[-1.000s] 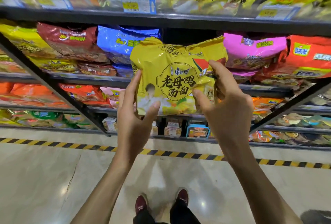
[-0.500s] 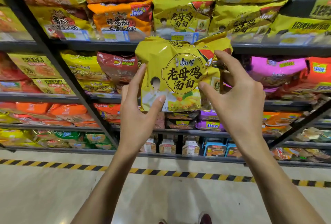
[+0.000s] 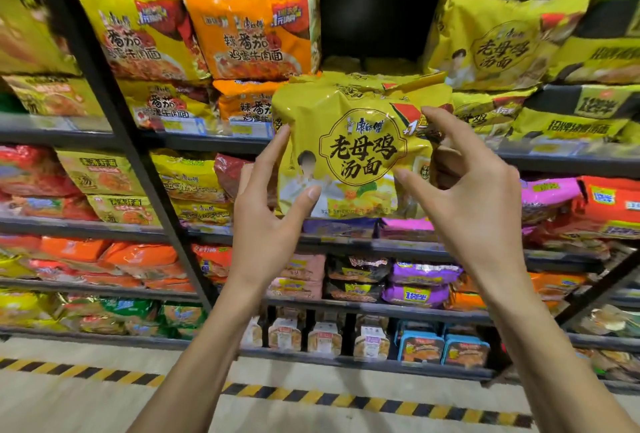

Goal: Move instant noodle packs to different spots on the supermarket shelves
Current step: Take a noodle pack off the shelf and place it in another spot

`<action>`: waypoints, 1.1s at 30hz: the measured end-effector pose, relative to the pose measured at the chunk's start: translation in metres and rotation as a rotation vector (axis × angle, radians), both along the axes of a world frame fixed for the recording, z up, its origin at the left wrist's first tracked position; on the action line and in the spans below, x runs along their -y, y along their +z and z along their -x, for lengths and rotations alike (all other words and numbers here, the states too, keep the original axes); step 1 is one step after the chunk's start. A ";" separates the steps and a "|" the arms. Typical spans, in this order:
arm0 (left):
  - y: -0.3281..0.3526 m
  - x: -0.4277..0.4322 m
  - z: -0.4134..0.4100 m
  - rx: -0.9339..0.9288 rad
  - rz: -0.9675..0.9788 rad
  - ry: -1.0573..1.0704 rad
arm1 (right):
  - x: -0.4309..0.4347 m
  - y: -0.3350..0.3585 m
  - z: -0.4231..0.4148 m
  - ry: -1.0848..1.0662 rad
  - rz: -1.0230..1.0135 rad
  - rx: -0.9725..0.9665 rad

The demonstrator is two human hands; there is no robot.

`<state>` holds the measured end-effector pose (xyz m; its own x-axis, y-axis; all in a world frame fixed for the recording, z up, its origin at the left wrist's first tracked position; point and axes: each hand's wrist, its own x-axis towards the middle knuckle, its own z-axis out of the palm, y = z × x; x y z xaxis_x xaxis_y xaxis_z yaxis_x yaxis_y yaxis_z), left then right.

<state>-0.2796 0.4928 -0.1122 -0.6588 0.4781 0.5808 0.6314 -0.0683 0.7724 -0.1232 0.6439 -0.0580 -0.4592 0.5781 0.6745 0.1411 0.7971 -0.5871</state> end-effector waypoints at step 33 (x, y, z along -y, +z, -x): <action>0.055 -0.145 0.102 -0.089 -0.279 0.037 | -0.154 0.029 0.083 0.245 -0.339 -0.052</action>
